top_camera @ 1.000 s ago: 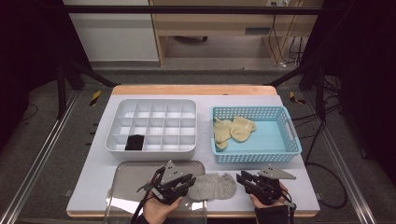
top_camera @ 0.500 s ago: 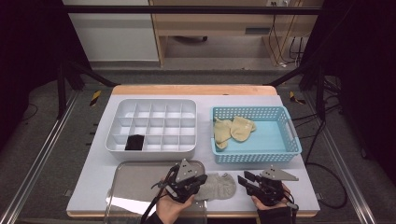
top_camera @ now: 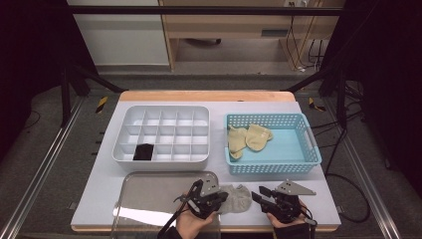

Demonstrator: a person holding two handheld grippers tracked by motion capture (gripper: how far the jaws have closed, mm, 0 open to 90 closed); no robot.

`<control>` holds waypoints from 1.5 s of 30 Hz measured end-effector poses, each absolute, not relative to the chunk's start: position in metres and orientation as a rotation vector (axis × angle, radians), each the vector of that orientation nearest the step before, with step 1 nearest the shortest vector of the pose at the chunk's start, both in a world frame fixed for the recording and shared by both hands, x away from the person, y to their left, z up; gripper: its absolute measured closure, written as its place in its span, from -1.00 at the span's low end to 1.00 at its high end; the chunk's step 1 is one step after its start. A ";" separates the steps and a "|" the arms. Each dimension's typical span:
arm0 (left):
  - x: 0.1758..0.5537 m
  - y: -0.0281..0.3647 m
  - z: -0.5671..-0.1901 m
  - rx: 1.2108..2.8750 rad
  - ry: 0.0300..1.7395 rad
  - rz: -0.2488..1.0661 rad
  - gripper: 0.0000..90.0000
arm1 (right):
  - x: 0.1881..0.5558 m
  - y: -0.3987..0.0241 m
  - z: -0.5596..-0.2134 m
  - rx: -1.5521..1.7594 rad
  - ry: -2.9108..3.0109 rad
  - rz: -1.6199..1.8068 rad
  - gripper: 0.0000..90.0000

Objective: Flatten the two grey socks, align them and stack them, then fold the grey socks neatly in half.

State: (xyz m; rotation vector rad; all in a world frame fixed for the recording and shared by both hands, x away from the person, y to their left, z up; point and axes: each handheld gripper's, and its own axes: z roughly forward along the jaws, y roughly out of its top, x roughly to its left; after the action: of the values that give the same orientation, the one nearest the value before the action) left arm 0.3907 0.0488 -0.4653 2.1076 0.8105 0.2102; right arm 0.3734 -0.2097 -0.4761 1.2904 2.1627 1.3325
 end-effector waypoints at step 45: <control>0.396 0.040 -0.479 2.159 0.841 0.209 0.99 | 0.371 -0.187 -0.471 1.218 2.217 1.494 0.85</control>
State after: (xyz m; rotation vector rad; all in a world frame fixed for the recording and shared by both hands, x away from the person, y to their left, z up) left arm 0.3956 0.0403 -0.4789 2.1587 0.8410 0.2089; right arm 0.3710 -0.1867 -0.4710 1.2179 2.2170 1.4942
